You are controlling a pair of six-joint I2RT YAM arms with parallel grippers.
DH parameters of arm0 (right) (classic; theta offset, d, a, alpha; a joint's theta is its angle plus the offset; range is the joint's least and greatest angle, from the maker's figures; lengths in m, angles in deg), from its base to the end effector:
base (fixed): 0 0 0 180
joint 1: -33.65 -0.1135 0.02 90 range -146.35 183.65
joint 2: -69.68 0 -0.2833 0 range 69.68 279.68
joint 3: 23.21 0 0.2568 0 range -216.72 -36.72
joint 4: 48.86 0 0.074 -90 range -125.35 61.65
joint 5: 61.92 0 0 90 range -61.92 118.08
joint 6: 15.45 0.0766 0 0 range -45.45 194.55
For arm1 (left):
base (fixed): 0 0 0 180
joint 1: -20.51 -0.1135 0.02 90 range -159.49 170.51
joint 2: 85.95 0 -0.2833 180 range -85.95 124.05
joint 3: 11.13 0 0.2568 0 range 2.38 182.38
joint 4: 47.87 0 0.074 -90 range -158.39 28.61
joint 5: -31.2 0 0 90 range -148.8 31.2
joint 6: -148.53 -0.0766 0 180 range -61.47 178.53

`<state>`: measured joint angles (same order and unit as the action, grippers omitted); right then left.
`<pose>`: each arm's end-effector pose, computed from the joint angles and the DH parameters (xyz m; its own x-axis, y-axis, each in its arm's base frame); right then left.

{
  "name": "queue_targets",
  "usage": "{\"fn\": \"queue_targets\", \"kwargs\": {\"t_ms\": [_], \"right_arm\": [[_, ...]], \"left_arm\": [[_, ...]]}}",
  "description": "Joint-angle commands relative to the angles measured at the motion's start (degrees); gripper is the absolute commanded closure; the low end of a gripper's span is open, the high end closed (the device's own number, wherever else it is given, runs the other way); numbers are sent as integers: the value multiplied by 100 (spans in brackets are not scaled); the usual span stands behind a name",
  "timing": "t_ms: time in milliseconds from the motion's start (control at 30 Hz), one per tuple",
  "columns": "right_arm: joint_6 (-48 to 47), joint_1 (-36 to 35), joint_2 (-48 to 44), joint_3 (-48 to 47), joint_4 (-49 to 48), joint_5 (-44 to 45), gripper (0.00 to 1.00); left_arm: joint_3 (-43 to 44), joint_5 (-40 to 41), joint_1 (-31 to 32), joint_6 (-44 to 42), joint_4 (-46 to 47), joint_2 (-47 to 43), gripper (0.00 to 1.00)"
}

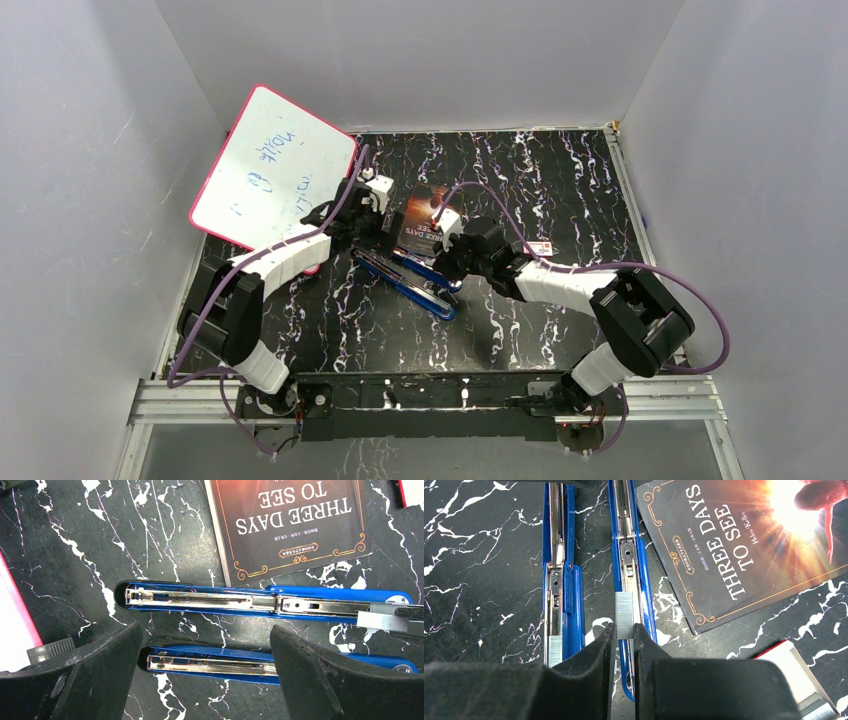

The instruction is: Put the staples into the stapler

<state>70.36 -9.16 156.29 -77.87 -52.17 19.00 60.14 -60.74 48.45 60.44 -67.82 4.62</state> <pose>0.2504 0.2484 0.1887 -0.2942 -0.3709 -0.8808 -0.7963 0.6048 0.0113 0.3361 -0.1812 0.2167 -0.5750 0.2673 -0.7732 0.4725 0.8800 -0.0472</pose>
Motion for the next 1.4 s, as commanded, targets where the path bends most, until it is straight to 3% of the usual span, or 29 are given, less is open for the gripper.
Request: {"fn": "queue_targets", "kwargs": {"t_ms": [0, 1367], "right_arm": [[91, 9, -128, -137, -202, 73, 100], [120, -286, -217, -60, -191, 753, 100]], "left_arm": [[70, -44, 27, -49, 20, -104, 2], [60, -7, 27, -62, 19, -152, 2]]}}
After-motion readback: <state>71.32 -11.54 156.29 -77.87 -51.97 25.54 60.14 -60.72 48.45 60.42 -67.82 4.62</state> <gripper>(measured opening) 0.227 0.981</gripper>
